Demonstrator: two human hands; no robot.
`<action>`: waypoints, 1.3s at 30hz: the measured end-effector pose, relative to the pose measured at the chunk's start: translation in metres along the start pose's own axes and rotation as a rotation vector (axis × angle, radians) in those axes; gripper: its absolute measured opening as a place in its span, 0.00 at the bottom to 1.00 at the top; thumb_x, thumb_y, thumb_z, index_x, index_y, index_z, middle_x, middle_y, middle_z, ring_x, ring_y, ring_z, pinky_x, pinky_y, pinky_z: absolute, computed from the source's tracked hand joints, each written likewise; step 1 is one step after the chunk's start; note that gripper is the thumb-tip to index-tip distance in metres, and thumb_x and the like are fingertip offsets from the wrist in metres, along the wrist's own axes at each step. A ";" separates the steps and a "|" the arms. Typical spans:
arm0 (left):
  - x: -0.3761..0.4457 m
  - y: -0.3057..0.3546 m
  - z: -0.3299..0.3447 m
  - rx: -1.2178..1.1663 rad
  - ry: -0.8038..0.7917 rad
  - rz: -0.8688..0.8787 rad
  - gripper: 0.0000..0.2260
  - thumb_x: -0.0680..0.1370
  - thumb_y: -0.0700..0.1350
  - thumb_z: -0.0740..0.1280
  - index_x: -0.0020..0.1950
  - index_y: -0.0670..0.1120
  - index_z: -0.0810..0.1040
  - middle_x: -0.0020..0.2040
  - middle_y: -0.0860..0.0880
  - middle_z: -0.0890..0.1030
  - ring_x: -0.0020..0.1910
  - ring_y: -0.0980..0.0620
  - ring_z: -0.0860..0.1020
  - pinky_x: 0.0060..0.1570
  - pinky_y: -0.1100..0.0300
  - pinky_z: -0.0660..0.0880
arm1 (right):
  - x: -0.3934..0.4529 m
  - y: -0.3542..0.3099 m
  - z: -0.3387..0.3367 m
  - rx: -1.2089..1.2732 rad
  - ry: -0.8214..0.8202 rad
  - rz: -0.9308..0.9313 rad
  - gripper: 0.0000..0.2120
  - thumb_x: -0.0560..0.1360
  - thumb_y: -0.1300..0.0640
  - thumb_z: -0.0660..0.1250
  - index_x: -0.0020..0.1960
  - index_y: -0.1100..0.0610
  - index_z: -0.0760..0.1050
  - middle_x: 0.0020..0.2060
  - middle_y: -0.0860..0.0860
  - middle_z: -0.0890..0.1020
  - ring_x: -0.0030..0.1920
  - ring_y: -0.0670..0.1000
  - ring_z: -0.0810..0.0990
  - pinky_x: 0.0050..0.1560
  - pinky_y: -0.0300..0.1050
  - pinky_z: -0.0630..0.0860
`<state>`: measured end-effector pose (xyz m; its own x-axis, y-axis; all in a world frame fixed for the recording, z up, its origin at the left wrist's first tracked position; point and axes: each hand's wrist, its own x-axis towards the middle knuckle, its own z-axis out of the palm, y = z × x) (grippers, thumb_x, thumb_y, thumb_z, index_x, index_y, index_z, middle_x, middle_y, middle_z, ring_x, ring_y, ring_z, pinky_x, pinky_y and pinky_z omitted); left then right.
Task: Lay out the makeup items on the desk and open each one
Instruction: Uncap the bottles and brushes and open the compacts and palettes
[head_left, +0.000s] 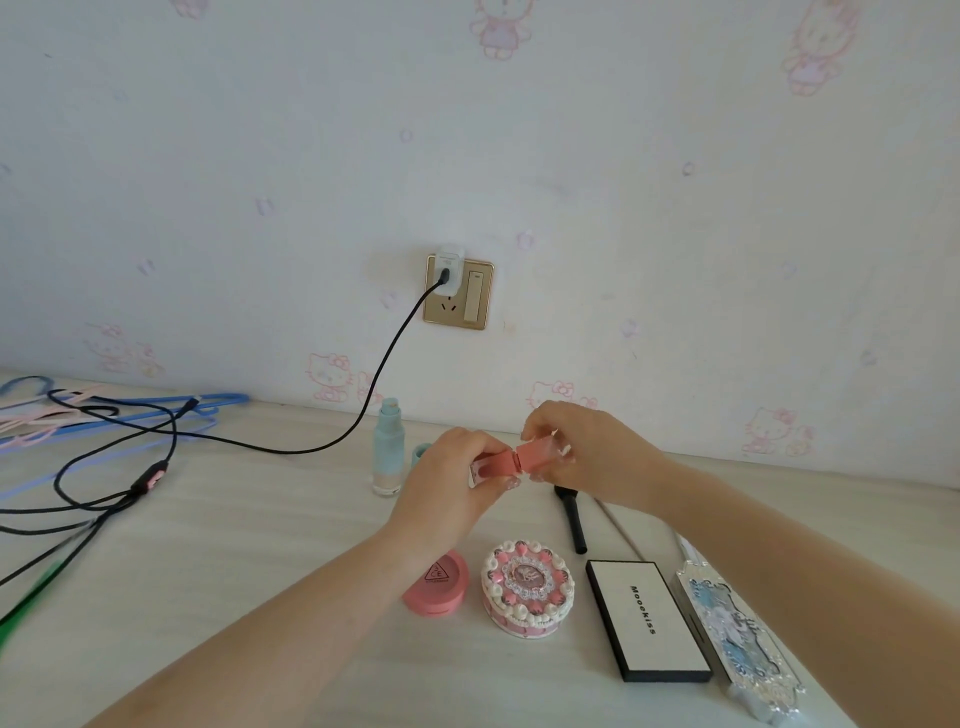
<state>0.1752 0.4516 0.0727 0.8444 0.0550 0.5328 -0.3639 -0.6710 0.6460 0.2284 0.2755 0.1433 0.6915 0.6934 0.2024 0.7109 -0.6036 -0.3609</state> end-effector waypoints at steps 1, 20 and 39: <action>0.000 0.000 0.000 -0.004 0.005 -0.004 0.08 0.71 0.48 0.72 0.49 0.55 0.79 0.45 0.56 0.77 0.47 0.62 0.74 0.45 0.67 0.71 | -0.001 0.000 0.000 0.013 -0.002 0.011 0.21 0.68 0.51 0.73 0.58 0.45 0.70 0.49 0.44 0.76 0.48 0.46 0.76 0.49 0.41 0.73; -0.004 -0.003 -0.005 0.009 -0.027 -0.070 0.07 0.71 0.49 0.73 0.48 0.55 0.80 0.45 0.54 0.79 0.46 0.57 0.75 0.48 0.61 0.72 | -0.004 -0.001 0.003 -0.179 -0.031 0.095 0.16 0.72 0.49 0.69 0.60 0.47 0.75 0.50 0.45 0.75 0.51 0.46 0.73 0.54 0.42 0.70; 0.001 -0.020 0.017 -0.277 -0.055 -0.309 0.06 0.72 0.46 0.72 0.45 0.55 0.78 0.43 0.58 0.83 0.47 0.60 0.80 0.51 0.65 0.74 | -0.013 0.033 0.021 0.213 0.138 0.237 0.09 0.70 0.57 0.72 0.43 0.43 0.77 0.41 0.38 0.83 0.45 0.36 0.79 0.48 0.30 0.71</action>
<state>0.1903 0.4527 0.0511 0.9476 0.1781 0.2653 -0.1751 -0.4048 0.8975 0.2400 0.2546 0.1099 0.8555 0.4751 0.2061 0.4956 -0.6358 -0.5917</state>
